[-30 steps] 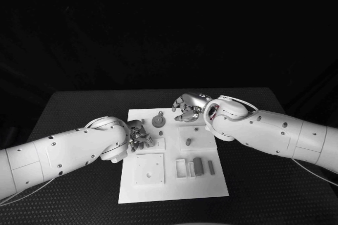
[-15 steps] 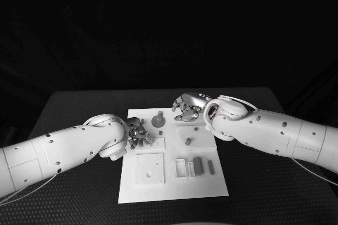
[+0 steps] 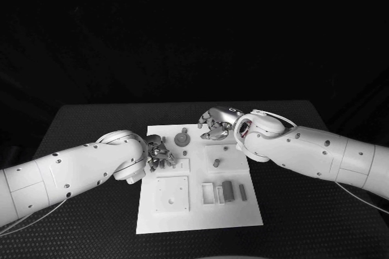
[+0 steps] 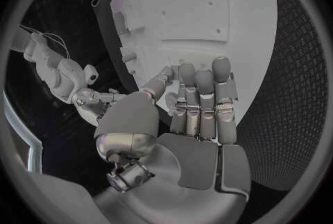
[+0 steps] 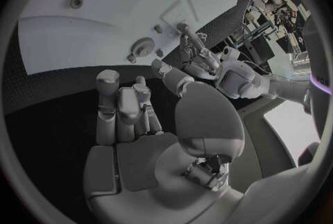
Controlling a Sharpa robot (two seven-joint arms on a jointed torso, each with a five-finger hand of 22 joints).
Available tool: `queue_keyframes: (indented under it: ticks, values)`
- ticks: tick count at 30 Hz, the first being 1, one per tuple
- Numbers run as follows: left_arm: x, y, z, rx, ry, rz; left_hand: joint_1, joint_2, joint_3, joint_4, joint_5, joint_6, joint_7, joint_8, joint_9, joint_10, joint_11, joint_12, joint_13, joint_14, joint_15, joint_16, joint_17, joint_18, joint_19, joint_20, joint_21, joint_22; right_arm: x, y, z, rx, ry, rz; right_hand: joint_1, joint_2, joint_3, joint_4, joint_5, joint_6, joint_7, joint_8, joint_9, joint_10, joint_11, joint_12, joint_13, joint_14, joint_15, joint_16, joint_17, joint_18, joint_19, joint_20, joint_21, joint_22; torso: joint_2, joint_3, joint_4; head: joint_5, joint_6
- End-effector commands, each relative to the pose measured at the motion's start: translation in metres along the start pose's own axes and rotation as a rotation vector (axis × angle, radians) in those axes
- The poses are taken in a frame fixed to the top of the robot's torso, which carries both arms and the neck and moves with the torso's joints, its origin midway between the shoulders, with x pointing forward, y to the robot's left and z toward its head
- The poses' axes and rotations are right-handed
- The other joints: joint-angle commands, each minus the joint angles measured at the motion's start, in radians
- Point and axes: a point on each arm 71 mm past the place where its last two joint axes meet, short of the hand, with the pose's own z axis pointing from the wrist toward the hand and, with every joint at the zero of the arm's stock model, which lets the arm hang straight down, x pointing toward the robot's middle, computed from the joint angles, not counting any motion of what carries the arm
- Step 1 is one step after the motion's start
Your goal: Assemble the parts on the task board
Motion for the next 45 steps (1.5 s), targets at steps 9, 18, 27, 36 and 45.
queue_keyframes:
  ticks: [9, 18, 27, 36, 45]
  values:
    - [0.0018, 0.0009, 0.0036, -0.014, 0.028, 0.015, 0.027, 0.021, 0.008, -0.002, 0.003, -0.007, -0.001, 0.007, 0.005, 0.000, -0.001, 0.003, 0.002, -0.001, -0.004, 0.006, 0.002, 0.031, -0.003, -0.003, 0.005, 0.003, 0.0015, 0.0010, -0.0001, -0.008, 0.013, -0.008, -0.009, 0.001, -0.001, 0.006, 0.003, -0.001, 0.006, -0.003, -0.001, -0.004, 0.004, 0.004, -0.001, -0.002, 0.006, -0.005, 0.000, 0.084, -0.001, -0.005, -0.006, 0.018, 0.000, 0.0011, -0.0004, 0.002, 0.000]
    - [-0.0020, 0.0013, 0.0057, -0.015, -0.004, 0.022, 0.027, 0.021, 0.008, -0.001, 0.003, -0.008, -0.001, 0.007, 0.006, 0.000, -0.001, 0.004, 0.003, -0.001, -0.004, 0.006, 0.003, 0.031, -0.003, -0.003, 0.006, 0.004, 0.0015, 0.0010, -0.0001, -0.008, 0.013, -0.008, -0.009, 0.001, -0.001, 0.006, 0.003, -0.001, 0.006, -0.003, -0.001, -0.004, 0.004, 0.005, -0.001, -0.002, 0.006, -0.005, 0.000, 0.084, -0.001, -0.005, -0.007, 0.018, 0.001, 0.0011, -0.0008, 0.003, 0.001]
    - [-0.0021, 0.0008, 0.0071, -0.018, 0.002, 0.027, 0.027, 0.021, 0.008, -0.001, 0.003, -0.009, 0.000, 0.008, 0.008, 0.000, -0.001, 0.004, 0.003, -0.001, -0.005, 0.007, 0.003, 0.030, -0.003, -0.003, 0.006, 0.005, 0.0015, 0.0010, -0.0002, -0.008, 0.014, -0.008, -0.009, 0.001, -0.001, 0.006, 0.003, -0.001, 0.006, -0.003, -0.001, -0.004, 0.004, 0.005, -0.002, -0.002, 0.006, -0.005, 0.000, 0.084, -0.001, -0.005, -0.007, 0.018, 0.000, 0.0010, -0.0008, 0.003, 0.001]
    - [-0.0005, 0.0002, 0.0091, -0.032, 0.031, 0.046, 0.027, 0.022, 0.008, -0.001, 0.003, -0.010, 0.000, 0.008, 0.009, 0.001, -0.001, 0.004, 0.004, -0.001, -0.005, 0.007, 0.004, 0.030, -0.003, -0.004, 0.007, 0.006, 0.0015, 0.0011, -0.0003, -0.008, 0.013, -0.007, -0.009, 0.001, -0.001, 0.006, 0.003, -0.001, 0.006, -0.003, -0.001, -0.004, 0.004, 0.005, -0.002, -0.002, 0.006, -0.005, 0.000, 0.084, -0.001, -0.005, -0.007, 0.018, 0.000, 0.0011, -0.0004, 0.002, 0.000]
    - [-0.0020, 0.0006, 0.0099, -0.034, 0.016, 0.064, 0.028, 0.022, 0.009, -0.001, 0.003, -0.014, 0.000, 0.008, 0.010, -0.001, 0.000, 0.004, 0.005, -0.002, -0.005, 0.007, 0.005, 0.030, -0.004, -0.004, 0.007, 0.008, 0.0016, 0.0011, -0.0001, -0.007, 0.013, -0.008, -0.010, 0.001, -0.001, 0.006, 0.003, -0.001, 0.006, -0.003, -0.001, -0.004, 0.004, 0.005, -0.002, -0.002, 0.006, -0.005, -0.001, 0.084, -0.001, -0.005, -0.007, 0.018, 0.000, 0.0010, -0.0010, 0.002, -0.001]
